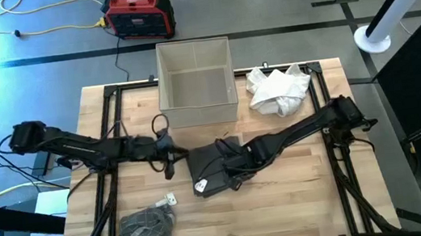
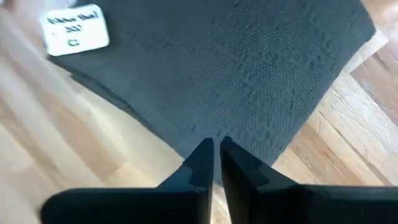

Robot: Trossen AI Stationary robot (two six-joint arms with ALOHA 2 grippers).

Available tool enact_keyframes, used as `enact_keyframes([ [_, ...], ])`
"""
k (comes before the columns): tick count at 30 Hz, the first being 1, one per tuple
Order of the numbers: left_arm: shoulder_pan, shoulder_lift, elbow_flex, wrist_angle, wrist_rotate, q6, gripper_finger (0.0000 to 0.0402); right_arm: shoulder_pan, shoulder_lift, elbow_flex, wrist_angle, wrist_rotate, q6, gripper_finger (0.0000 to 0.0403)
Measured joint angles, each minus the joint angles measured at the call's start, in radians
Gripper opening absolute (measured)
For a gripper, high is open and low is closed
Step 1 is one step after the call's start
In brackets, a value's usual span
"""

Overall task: Fold towel
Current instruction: Fold the dark gray towel

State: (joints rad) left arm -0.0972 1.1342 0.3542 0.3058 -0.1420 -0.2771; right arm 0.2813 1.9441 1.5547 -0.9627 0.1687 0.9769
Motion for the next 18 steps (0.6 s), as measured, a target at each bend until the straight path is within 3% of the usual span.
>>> enact_keyframes([
  [2, 0.015, 0.046, 0.000, 0.005, 0.021, 0.000, 0.0006, 0.000, 0.027, 0.000, 0.002, 0.006, -0.002, 0.0008],
  [11, 0.025, 0.234, 0.000, 0.004, 0.028, -0.007, 0.0005, 0.000, 0.129, 0.000, 0.055, -0.013, -0.016, 0.0000],
  [18, 0.023, 0.226, 0.000, -0.041, 0.054, -0.032, 0.0002, 0.024, 0.145, 0.000, 0.055, -0.022, 0.006, 0.0000],
])
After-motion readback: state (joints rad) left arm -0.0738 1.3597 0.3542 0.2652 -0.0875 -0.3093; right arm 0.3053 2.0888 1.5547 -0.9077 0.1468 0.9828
